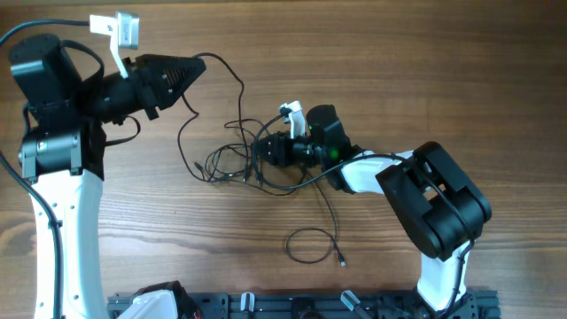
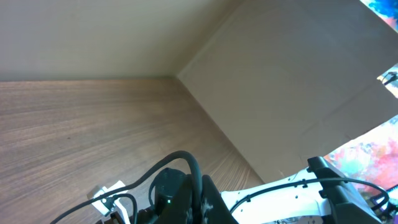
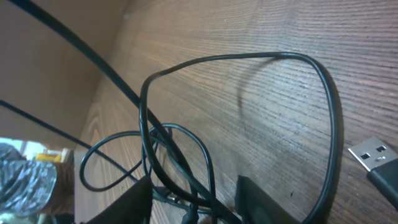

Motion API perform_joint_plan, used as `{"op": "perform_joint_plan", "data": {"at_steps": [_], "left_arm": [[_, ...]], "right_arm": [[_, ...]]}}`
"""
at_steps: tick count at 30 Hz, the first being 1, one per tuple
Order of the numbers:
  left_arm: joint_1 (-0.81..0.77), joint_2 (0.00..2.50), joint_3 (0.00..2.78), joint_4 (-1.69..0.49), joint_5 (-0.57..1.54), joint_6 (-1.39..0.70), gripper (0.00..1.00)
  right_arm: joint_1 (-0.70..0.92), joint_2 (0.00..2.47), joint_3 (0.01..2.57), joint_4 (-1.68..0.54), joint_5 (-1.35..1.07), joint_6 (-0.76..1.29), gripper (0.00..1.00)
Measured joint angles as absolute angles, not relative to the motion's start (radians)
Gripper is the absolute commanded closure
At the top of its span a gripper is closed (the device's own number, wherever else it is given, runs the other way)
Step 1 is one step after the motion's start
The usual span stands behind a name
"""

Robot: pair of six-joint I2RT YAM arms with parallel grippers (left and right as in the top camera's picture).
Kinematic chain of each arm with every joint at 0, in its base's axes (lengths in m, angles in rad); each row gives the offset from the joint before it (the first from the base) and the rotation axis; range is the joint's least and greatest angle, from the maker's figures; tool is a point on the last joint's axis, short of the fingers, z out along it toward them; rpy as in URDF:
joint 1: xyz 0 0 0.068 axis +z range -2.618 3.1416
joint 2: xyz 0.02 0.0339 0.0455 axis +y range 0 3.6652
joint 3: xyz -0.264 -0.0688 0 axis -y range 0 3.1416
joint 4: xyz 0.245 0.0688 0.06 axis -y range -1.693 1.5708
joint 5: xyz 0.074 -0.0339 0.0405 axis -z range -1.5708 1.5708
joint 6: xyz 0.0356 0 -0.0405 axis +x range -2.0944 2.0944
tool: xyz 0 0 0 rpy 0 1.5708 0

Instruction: Untangle cables

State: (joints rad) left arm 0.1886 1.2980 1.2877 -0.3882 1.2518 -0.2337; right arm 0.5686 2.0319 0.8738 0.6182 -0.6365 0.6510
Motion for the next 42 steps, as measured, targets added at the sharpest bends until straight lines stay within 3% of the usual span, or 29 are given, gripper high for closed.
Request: {"op": "perform_joint_plan", "data": {"at_steps": [2, 3, 4, 5, 9, 11, 16, 20, 22, 23, 25, 26, 28, 35, 42], "left_arm": [[0.190, 1.298, 1.288, -0.388, 1.252, -0.239, 0.96], [0.190, 1.298, 1.288, -0.388, 1.252, -0.242, 0.96], [0.190, 1.298, 1.288, -0.388, 1.252, -0.246, 0.96], [0.190, 1.298, 1.288, -0.388, 1.252, -0.250, 0.96], [0.200, 1.298, 1.288, -0.353, 1.253, -0.272, 0.96], [0.238, 1.298, 1.282, -0.220, 1.259, -0.339, 0.96], [0.443, 1.298, 1.286, 0.343, 1.240, -0.685, 0.96], [0.526, 1.294, 1.287, 0.461, 1.097, -0.851, 0.91], [0.530, 1.295, 1.287, 0.453, 0.970, -0.882, 0.96], [0.530, 1.296, 1.287, 0.441, 0.908, -0.889, 0.96], [0.530, 1.307, 1.287, 0.414, 0.778, -0.902, 0.96], [0.531, 1.319, 1.287, 0.409, 0.726, -0.904, 0.96], [0.531, 1.358, 1.287, 0.462, 0.663, -0.878, 0.96], [0.504, 1.571, 1.290, 0.876, 0.570, -0.653, 0.96], [0.503, 1.795, 1.290, 0.911, 0.397, -0.334, 0.96]], "right_arm": [[0.578, 2.032, 0.874, 0.633, -0.603, 0.659, 0.57], [0.582, 2.032, 0.874, 0.645, -0.592, 0.661, 0.68], [0.586, 2.032, 0.874, 0.653, -0.581, 0.665, 0.90], [0.591, 2.032, 0.874, 0.657, -0.569, 0.669, 0.95], [0.607, 2.032, 0.874, 0.635, -0.516, 0.677, 0.95], [0.582, 2.030, 0.876, 0.555, -0.523, 0.690, 0.95], [0.342, 1.886, 0.884, 0.000, -0.558, 0.645, 0.95], [0.149, 1.670, 0.879, -0.425, -0.348, 0.500, 0.95], [0.101, 1.618, 0.879, -0.447, -0.292, 0.448, 0.83], [0.094, 1.605, 0.879, -0.459, -0.274, 0.426, 0.69], [0.096, 1.605, 0.879, -0.472, -0.264, 0.401, 0.24], [0.098, 1.605, 0.879, -0.474, -0.265, 0.391, 0.07], [0.105, 1.605, 0.879, -0.474, -0.268, 0.385, 0.01], [0.124, 1.605, 0.879, -0.474, -0.269, 0.379, 0.00], [0.124, 1.605, 0.879, -0.494, -0.273, 0.401, 0.00]]}}
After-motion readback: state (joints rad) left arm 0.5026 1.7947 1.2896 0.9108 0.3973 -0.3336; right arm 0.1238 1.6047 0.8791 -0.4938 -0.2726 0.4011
